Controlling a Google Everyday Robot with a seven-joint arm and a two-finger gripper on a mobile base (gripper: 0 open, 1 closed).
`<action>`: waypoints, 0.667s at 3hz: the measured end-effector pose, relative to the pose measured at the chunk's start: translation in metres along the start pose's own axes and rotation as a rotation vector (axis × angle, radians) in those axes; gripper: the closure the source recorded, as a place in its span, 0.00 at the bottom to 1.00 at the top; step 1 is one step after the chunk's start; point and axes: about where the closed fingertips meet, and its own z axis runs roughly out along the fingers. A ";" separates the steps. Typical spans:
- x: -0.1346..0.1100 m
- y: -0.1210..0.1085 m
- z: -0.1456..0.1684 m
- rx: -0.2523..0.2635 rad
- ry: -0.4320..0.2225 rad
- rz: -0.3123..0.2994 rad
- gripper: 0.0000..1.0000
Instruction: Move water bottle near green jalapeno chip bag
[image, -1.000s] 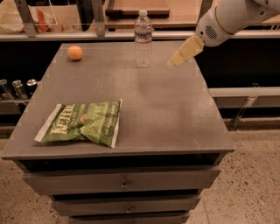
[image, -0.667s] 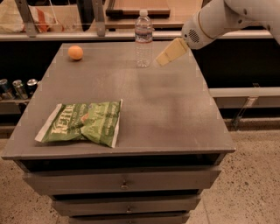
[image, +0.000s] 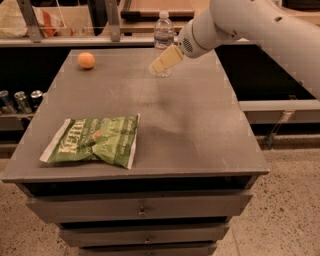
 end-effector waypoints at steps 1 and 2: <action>-0.012 -0.002 0.022 0.086 -0.020 0.039 0.00; -0.025 -0.006 0.040 0.149 -0.051 0.083 0.00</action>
Offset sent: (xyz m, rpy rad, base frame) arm 0.0627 0.0382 -0.0041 0.0630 -0.1281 -0.2434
